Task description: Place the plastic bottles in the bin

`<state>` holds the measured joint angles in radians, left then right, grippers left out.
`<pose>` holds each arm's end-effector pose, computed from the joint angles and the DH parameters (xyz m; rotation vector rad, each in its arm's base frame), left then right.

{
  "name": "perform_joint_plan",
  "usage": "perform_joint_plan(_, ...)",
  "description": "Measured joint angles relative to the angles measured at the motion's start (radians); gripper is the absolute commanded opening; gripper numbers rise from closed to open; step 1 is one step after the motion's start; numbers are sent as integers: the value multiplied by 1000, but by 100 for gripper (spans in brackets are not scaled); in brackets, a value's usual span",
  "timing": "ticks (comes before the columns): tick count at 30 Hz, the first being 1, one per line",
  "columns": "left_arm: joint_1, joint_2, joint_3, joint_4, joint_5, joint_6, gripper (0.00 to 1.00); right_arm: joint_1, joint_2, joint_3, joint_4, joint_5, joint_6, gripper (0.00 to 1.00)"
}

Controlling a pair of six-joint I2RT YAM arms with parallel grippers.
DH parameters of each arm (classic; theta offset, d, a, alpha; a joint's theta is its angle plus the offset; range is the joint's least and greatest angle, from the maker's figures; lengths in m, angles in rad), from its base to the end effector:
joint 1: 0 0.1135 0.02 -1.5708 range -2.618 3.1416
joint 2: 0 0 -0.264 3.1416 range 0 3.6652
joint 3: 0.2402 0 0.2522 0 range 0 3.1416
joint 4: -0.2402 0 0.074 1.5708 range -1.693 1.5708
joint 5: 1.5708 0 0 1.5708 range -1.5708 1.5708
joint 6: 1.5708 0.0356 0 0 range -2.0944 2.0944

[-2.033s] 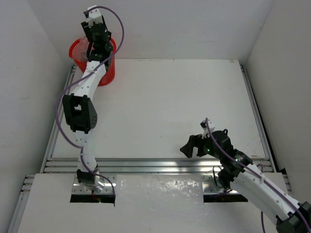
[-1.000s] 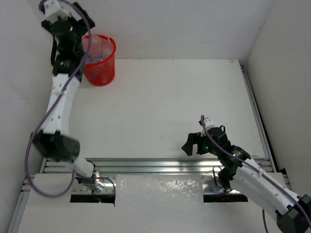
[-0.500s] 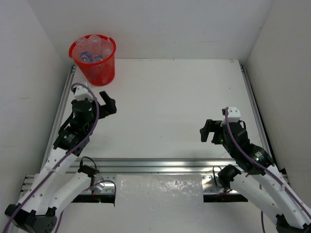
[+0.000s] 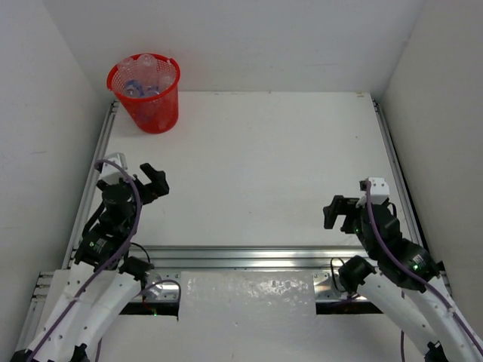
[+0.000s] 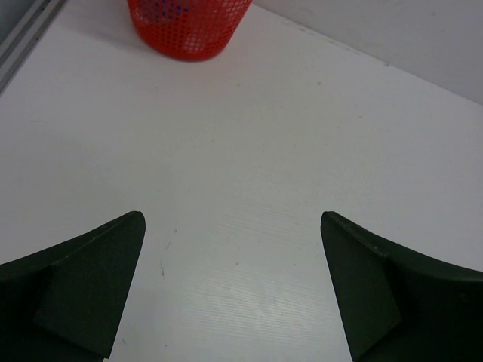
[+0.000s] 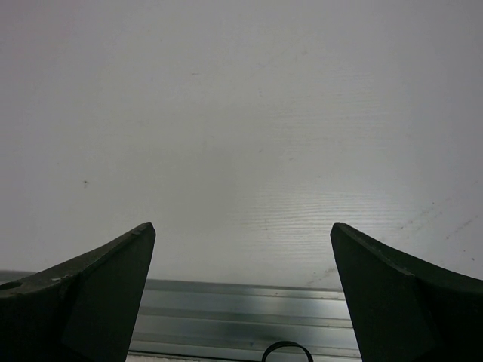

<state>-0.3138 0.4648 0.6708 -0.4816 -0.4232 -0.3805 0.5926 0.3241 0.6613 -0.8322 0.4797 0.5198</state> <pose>0.1129 -0.0213 0.3117 -0.3521 1.7883 -0.0996 0.0705 0.0277 0.2851 0.2179 2.0004 0.2136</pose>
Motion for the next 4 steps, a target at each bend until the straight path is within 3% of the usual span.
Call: perform_joint_plan(4, 0, 33, 3, -37, -26, -13, 100, 0, 2, -11, 0, -10, 0, 99)
